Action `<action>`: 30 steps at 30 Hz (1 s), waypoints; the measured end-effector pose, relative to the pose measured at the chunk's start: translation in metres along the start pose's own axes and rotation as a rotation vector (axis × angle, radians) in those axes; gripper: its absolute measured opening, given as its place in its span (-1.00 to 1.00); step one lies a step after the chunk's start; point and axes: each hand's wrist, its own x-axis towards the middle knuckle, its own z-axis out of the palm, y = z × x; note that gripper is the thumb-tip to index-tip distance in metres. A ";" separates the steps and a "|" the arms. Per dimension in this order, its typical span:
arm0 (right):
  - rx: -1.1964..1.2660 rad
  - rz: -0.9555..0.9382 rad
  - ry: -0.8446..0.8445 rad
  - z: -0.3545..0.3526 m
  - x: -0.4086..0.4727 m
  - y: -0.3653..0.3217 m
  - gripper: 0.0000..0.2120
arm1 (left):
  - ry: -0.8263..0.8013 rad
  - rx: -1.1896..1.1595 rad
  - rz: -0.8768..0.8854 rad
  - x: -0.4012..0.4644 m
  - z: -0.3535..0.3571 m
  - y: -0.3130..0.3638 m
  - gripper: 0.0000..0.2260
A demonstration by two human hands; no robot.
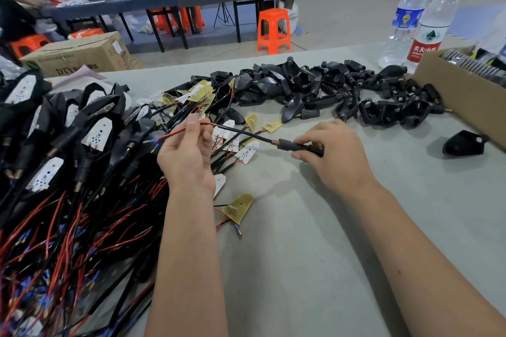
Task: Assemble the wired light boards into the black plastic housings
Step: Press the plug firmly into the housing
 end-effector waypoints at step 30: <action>1.205 0.717 -0.069 0.003 0.006 -0.028 -0.56 | -0.518 1.012 0.205 -0.032 0.015 -0.043 -0.59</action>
